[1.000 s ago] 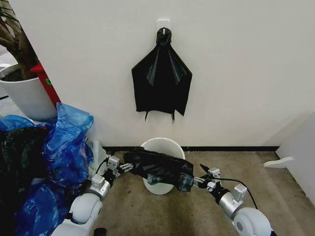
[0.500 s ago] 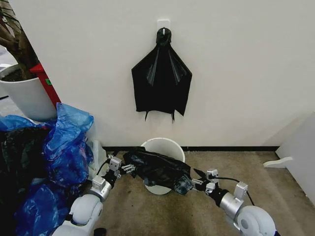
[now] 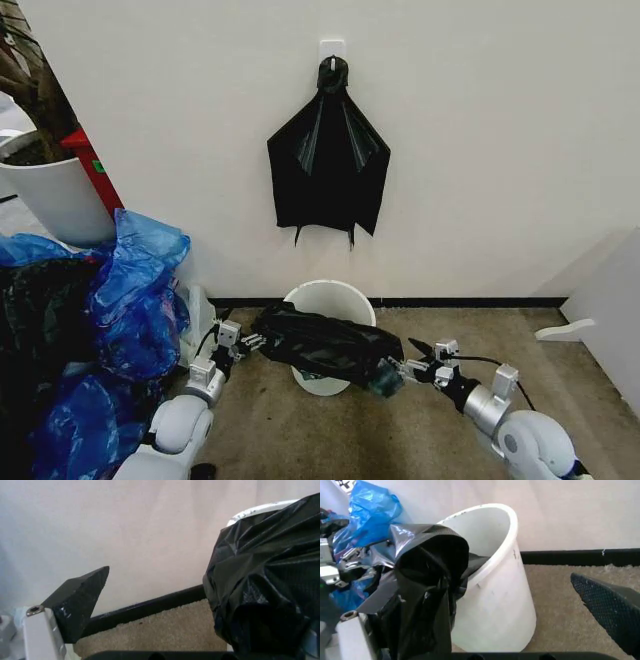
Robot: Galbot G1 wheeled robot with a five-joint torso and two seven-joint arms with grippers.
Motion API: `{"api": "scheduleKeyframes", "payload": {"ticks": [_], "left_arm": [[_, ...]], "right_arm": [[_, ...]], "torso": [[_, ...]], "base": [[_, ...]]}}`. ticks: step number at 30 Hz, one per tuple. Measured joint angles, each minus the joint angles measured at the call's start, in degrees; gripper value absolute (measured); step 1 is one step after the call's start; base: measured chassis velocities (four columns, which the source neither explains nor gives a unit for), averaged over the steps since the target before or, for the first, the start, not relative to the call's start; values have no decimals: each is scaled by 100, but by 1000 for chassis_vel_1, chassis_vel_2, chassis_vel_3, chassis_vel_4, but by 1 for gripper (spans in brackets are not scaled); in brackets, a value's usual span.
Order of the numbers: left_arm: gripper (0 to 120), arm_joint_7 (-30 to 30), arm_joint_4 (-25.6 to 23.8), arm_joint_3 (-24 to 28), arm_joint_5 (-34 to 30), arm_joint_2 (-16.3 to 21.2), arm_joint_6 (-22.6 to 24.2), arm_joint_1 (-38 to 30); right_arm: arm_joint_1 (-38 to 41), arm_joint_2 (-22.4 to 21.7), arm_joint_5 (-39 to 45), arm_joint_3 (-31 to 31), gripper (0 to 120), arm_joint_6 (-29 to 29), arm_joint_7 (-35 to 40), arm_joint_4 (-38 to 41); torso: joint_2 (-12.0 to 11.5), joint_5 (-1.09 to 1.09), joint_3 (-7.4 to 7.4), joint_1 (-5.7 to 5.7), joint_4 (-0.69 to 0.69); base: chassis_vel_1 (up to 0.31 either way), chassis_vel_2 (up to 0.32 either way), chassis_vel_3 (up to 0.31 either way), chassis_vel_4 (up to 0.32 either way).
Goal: Place the garbage bag over the trash bin.
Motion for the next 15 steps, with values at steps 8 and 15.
{"api": "scheduleKeyframes", "payload": {"ticks": [8,15], "left_arm": [[100,251,-275,-5,50,3,-9,145],[100,778,-520,-72,59,91,-21,212]], "right_arm": [[-255,-8,46,-204,100,-118,-1,414],[-254,-66,-142,-379,100,-168,-107,609]], "torso": [[0,-1,0,0,-1],[0,0,0,0,0]], "base": [[0,0,0,0],[0,0,0,0]]}}
